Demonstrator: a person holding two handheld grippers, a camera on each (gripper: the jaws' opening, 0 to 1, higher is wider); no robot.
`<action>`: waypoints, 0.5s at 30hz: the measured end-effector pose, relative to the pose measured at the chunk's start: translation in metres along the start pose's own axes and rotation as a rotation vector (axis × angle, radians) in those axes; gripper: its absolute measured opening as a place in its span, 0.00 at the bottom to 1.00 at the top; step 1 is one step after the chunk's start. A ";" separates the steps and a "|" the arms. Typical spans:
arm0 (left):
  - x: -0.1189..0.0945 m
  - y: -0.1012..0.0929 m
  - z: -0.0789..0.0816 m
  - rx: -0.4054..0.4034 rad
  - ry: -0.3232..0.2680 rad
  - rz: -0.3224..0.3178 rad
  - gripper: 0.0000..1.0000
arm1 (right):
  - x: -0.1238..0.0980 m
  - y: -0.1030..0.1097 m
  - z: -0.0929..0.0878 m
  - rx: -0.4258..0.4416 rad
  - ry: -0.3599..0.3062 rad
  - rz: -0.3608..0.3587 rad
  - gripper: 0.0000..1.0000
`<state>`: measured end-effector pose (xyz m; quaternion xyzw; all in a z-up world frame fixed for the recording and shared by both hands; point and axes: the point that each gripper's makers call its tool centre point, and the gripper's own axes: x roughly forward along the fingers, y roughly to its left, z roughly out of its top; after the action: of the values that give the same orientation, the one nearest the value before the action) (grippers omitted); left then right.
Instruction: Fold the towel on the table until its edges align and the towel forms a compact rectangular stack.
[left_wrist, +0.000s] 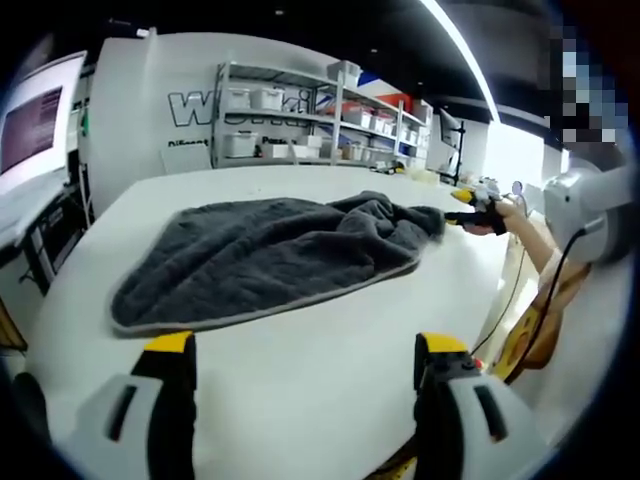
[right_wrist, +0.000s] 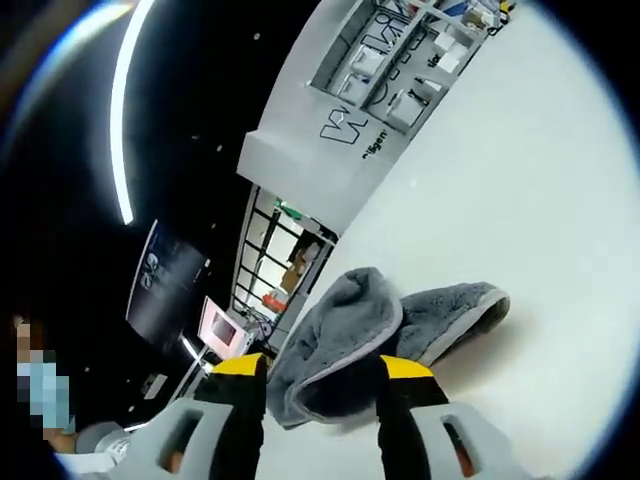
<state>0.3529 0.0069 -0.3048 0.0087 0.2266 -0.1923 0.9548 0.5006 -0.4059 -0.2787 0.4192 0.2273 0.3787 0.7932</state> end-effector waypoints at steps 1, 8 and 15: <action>0.000 0.000 0.000 -0.001 0.000 0.002 0.95 | 0.002 0.001 -0.001 0.004 0.000 0.001 0.42; -0.003 0.003 -0.001 -0.006 -0.002 0.008 0.95 | 0.006 -0.004 0.003 0.000 0.004 -0.010 0.35; -0.004 0.004 -0.002 -0.012 -0.005 0.014 0.95 | 0.010 -0.011 0.002 0.002 0.020 -0.027 0.29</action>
<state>0.3502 0.0123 -0.3054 0.0041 0.2251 -0.1843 0.9568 0.5127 -0.4030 -0.2874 0.4129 0.2415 0.3719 0.7955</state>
